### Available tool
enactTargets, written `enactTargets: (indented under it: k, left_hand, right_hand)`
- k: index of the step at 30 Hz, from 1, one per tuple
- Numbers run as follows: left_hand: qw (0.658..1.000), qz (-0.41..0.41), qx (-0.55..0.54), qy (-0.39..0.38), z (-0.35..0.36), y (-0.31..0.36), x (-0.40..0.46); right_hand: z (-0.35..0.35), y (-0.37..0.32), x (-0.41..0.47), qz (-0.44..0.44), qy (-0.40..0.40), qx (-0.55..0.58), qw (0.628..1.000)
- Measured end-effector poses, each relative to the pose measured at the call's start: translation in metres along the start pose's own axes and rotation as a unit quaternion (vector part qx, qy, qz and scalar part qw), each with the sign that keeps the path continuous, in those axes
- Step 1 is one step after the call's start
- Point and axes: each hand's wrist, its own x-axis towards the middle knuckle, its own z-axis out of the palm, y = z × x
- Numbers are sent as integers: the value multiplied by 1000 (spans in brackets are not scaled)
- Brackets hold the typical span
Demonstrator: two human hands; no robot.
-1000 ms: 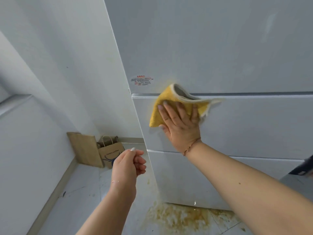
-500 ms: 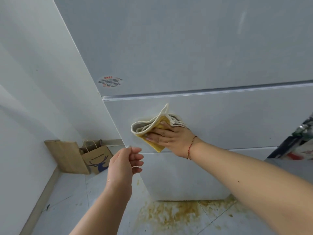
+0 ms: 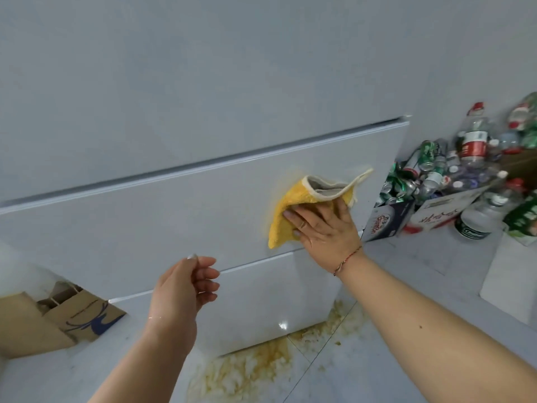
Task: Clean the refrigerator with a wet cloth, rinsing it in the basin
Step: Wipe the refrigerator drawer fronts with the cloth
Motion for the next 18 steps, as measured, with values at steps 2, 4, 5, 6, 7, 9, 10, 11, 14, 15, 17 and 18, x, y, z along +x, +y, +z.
enactTargets:
  k: [2, 4, 5, 6, 7, 9, 10, 11, 14, 15, 17, 18]
  left_hand:
    - [1000, -3, 8, -8, 11, -3, 0]
    - [1000, -2, 7, -13, 15, -4, -1]
    - [1000, -1, 8, -14, 16, -5, -1]
    - [1000, 1, 10, -13, 15, -5, -2]
    - [1000, 2, 11, -12, 14, -6, -2]
    - [1000, 3, 12, -10, 9, -7, -3]
    - [1000, 1, 12, -7, 5, -7, -4]
    - [1000, 1, 11, -3, 0, -7, -5]
    - [1000, -1, 8, 16, -20, -7, -6]
    - [1000, -2, 8, 22, -25, -8, -6]
    - [999, -9, 2, 35, -38, -11, -5]
    - [999, -15, 1, 35, -38, -13, -4]
  right_hand:
    - [1, 2, -13, 92, -7, 12, 996]
    - [2, 2, -20, 189, -11, 33, 981]
    - [3, 2, -23, 239, -14, 44, 970]
    - [5, 2, -25, 291, -19, 56, 955]
    - [5, 0, -26, 348, -26, 71, 935]
    - [7, -8, -22, 460, -36, 110, 881]
    - [8, -11, -19, 511, -34, 137, 848]
    - [8, -14, -14, 561, -25, 173, 809]
    - [9, -17, 0, 702, 54, 271, 657]
    - [11, -18, 3, 735, 81, 291, 607]
    - [14, -26, 12, 784, 117, 315, 522]
    - [17, -24, 14, 806, 143, 323, 476]
